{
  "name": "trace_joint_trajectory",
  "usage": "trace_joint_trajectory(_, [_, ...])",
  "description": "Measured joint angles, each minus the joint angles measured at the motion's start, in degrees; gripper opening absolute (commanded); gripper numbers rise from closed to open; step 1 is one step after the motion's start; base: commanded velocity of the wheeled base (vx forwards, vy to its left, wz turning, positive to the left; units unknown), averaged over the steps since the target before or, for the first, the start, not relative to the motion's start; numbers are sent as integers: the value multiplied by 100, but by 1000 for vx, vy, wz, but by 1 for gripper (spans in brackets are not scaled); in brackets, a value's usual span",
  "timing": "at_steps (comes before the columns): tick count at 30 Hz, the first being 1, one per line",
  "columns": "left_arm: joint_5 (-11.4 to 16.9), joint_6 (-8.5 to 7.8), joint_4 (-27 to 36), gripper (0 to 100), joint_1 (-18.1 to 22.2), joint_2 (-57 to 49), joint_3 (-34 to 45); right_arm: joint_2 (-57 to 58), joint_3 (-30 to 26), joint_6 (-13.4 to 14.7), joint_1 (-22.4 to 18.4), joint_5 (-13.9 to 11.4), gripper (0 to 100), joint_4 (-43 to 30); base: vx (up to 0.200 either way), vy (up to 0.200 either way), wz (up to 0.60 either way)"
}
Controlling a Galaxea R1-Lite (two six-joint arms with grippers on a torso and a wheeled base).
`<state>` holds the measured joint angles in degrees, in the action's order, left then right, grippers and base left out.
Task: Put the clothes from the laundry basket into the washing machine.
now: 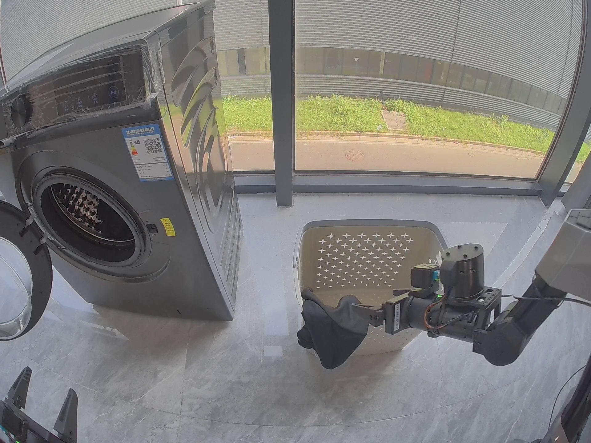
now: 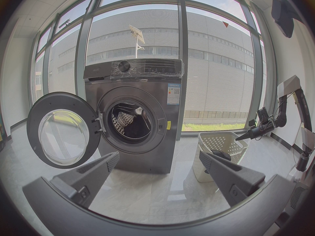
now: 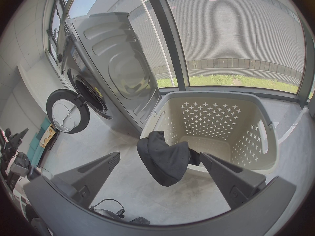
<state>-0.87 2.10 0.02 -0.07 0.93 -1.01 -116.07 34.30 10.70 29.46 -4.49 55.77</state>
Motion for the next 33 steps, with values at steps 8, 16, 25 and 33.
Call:
trace_joint_trajectory(8, [-6, 0, -2, 100, 2, 0, 0, -552, 266, 2, -12, -18, 100, 22, 75, 0, 0])
trace_joint_trajectory(16, [-9, -10, -2, 100, 7, 0, 0, -937, 351, 7, -63, -55, 100, 279, 0, 0, 0])
trace_joint_trajectory(25, [-2, -2, -2, 100, 2, 0, 0, -1438, 343, 22, -20, -183, 100, 747, 0, 0, 0])
trace_joint_trajectory(33, [0, 6, -2, 100, 2, 0, 0, -1913, 358, 16, -2, -378, 100, 1085, 0, 0, 0])
